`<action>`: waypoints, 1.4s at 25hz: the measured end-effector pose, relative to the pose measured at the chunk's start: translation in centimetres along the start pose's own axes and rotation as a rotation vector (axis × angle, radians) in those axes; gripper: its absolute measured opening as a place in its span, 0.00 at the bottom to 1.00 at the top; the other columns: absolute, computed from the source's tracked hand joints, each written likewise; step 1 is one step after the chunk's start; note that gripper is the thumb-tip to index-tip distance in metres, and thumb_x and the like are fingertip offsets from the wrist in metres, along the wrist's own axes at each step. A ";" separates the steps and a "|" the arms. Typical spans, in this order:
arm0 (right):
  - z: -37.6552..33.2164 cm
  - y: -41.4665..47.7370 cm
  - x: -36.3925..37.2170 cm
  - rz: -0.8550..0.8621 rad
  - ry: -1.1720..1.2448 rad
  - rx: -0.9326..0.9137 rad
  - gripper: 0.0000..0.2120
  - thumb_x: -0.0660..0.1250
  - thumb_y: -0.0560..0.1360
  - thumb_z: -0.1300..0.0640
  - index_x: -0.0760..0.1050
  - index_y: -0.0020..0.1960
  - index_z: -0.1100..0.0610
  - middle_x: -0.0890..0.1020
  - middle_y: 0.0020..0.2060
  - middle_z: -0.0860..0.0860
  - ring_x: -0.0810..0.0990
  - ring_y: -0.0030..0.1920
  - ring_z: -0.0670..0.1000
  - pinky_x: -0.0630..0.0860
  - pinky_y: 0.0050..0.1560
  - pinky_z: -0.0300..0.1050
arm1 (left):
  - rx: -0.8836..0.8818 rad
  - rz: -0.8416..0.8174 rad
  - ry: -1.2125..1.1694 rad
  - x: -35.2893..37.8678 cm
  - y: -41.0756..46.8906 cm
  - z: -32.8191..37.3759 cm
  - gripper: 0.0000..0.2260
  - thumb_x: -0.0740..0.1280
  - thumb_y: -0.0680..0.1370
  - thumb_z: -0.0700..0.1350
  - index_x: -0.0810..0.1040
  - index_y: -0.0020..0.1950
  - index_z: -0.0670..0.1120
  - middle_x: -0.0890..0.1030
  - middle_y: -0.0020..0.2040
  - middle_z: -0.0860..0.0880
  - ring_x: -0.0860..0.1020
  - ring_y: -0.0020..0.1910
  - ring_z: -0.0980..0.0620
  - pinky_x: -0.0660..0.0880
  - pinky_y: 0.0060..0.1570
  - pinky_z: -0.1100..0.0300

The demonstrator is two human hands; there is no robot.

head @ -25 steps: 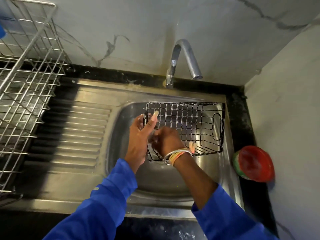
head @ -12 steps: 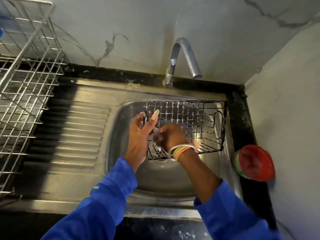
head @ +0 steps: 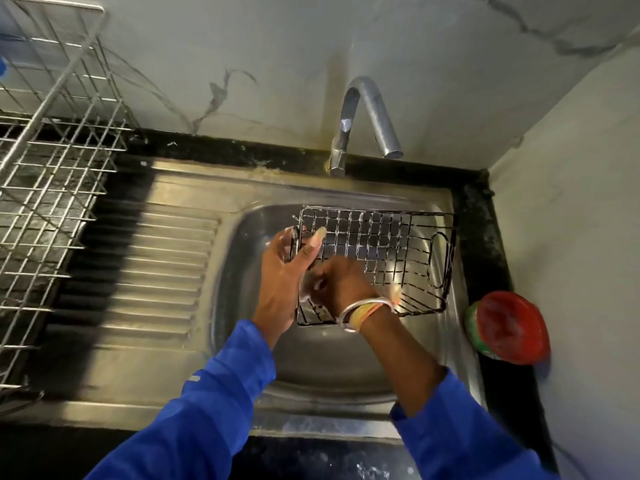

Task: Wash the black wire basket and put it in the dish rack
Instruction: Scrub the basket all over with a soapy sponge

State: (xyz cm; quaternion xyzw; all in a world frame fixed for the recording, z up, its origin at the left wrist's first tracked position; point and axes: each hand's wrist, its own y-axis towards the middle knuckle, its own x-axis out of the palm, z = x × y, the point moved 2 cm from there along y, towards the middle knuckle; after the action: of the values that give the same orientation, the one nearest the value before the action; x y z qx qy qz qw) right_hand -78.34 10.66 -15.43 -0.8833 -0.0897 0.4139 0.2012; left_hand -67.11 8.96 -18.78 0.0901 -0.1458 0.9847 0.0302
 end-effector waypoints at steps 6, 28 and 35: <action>4.9 0.4 -2.2 0.191 -0.187 0.139 0.04 0.69 0.72 0.64 0.83 0.44 0.58 0.85 0.40 0.54 0.82 0.41 0.50 0.80 0.50 0.45 | -0.006 0.028 -0.074 -1.8 0.4 0.0 0.35 0.75 0.67 0.65 0.77 0.65 0.43 0.84 0.59 0.43 0.83 0.59 0.43 0.78 0.62 0.46; -2.0 0.9 0.0 -0.032 0.298 0.040 0.11 0.64 0.77 0.64 0.73 0.36 0.56 0.78 0.33 0.51 0.76 0.33 0.46 0.76 0.39 0.39 | -0.013 -0.050 -0.169 -1.1 0.1 -0.1 0.26 0.72 0.73 0.63 0.81 0.56 0.42 0.85 0.49 0.44 0.84 0.45 0.48 0.80 0.44 0.56; -2.4 2.7 -1.7 0.412 0.530 0.017 0.04 0.74 0.70 0.65 0.82 0.45 0.64 0.84 0.40 0.51 0.82 0.39 0.44 0.80 0.42 0.34 | 0.011 -0.127 -0.103 -0.9 -0.5 -0.6 0.21 0.68 0.76 0.63 0.83 0.57 0.48 0.86 0.53 0.45 0.84 0.51 0.47 0.80 0.48 0.57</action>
State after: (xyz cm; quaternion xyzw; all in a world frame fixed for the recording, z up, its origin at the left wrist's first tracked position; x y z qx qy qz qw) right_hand -77.66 7.01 -14.00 -0.9581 0.1497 0.2024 0.1368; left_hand -66.30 9.55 -19.42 0.1499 -0.1358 0.9757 0.0846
